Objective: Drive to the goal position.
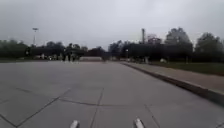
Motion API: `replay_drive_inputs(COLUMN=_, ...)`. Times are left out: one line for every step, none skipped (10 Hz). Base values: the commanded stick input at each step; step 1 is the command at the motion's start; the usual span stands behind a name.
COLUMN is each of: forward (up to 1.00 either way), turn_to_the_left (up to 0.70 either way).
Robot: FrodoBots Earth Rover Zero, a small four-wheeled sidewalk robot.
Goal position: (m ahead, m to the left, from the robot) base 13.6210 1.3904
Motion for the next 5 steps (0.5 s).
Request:
replay_drive_inputs(forward=0.7, turn_to_the_left=-0.04)
replay_drive_inputs(forward=0.7, turn_to_the_left=-0.04)
replay_drive_inputs(forward=0.7, turn_to_the_left=-0.04)
replay_drive_inputs(forward=0.7, turn_to_the_left=-0.04)
replay_drive_inputs(forward=0.7, turn_to_the_left=-0.15)
